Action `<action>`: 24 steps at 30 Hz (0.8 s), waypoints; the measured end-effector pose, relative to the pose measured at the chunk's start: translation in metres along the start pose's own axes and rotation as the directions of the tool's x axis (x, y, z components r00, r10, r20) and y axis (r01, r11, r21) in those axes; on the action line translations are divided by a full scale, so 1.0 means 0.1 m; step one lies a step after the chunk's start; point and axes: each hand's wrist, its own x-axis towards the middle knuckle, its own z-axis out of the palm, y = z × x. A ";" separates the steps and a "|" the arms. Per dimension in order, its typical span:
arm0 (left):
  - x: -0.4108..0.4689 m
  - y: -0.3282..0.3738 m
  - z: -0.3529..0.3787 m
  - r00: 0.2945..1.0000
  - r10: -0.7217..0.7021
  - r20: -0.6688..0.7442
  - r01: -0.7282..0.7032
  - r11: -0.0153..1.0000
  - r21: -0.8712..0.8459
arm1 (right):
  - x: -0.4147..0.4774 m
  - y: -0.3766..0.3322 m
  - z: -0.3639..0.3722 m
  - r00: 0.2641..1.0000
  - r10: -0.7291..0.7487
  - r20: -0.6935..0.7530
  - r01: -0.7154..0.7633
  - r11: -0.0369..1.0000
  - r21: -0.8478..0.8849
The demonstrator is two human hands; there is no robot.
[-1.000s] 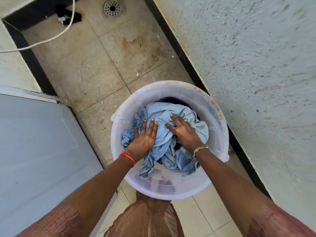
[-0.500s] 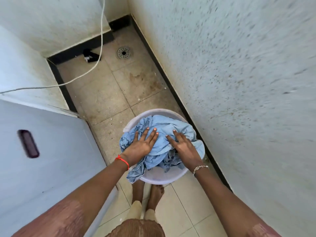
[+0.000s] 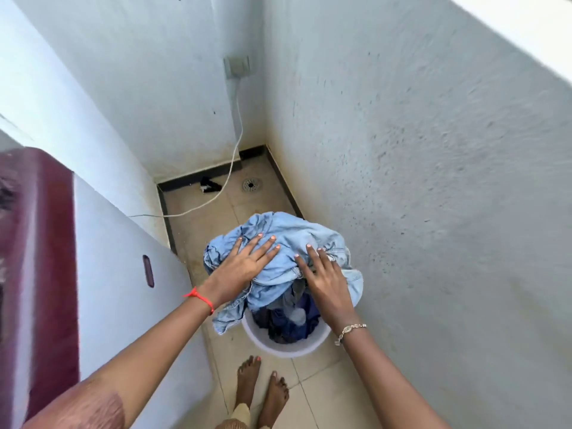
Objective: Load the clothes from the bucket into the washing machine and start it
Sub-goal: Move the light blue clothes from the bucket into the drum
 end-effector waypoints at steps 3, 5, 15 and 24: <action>-0.24 -0.02 -0.33 0.997 -0.034 -0.062 0.034 0.999 -0.008 | -0.03 -0.17 -0.33 0.993 -0.032 -0.110 0.023 0.996 -0.083; -0.43 -0.02 -0.52 0.994 -0.055 -0.098 0.054 0.998 -0.016 | -0.05 -0.31 -0.50 0.981 -0.047 -0.189 0.028 0.995 -0.100; -1.54 -0.36 -1.57 0.943 -0.110 -0.316 0.123 0.992 0.023 | -0.05 -1.26 -1.51 0.842 -0.212 -0.495 0.162 0.976 -0.144; -2.99 -0.77 -2.46 0.872 -0.104 -0.479 0.142 0.989 0.043 | -0.09 -2.63 -2.41 0.594 -0.265 -0.760 0.230 0.961 -0.155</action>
